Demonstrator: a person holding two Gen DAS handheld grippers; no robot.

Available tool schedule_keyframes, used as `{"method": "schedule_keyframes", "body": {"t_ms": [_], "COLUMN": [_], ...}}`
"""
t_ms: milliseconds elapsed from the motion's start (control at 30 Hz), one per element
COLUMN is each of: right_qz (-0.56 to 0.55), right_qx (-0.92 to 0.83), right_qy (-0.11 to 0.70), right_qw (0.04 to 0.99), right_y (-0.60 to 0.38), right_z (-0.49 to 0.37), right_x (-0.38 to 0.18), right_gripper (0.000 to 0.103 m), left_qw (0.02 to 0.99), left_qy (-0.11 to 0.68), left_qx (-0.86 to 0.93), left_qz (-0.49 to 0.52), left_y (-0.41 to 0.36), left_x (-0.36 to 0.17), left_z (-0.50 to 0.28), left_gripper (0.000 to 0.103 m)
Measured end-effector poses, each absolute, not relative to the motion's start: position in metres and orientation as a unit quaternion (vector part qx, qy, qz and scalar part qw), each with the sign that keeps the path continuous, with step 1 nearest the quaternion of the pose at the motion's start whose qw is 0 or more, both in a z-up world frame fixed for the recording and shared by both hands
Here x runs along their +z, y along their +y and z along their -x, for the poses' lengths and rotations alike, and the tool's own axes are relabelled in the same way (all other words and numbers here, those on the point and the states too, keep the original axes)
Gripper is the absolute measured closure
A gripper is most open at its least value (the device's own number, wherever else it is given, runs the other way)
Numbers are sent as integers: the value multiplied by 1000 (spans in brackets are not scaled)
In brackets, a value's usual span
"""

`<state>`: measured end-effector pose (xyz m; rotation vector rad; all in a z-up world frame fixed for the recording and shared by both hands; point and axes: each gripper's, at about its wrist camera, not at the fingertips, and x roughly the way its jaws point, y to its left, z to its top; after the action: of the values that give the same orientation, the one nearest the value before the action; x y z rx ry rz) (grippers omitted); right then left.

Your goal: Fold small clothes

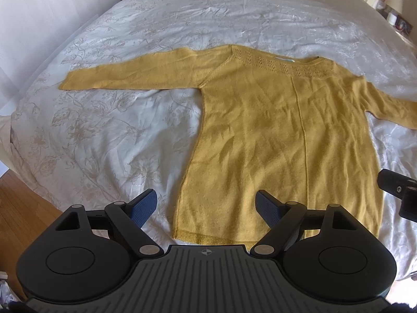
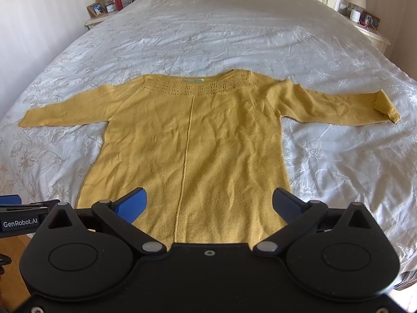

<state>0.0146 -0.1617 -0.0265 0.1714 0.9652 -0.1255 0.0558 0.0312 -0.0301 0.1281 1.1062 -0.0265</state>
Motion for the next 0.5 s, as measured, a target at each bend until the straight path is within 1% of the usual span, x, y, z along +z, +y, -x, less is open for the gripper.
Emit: {"method": "schedule_keyframes", "body": {"t_ms": [333, 500], "right_qz": [-93, -112], "right_qx": [-61, -57], "right_qy": [490, 485], "right_qw": [865, 865], "right_y": [-161, -164], "right_z": [-50, -66], "right_x": [-41, -43], "right_gripper": [1, 2], "left_qw": [835, 833], "left_qy": [545, 549], "left_qx": [-22, -27], "left_qz": [-67, -64], "left_y": [32, 33], "left_x": [-41, -45], "left_z": [-94, -118], "left_gripper": [20, 20]}}
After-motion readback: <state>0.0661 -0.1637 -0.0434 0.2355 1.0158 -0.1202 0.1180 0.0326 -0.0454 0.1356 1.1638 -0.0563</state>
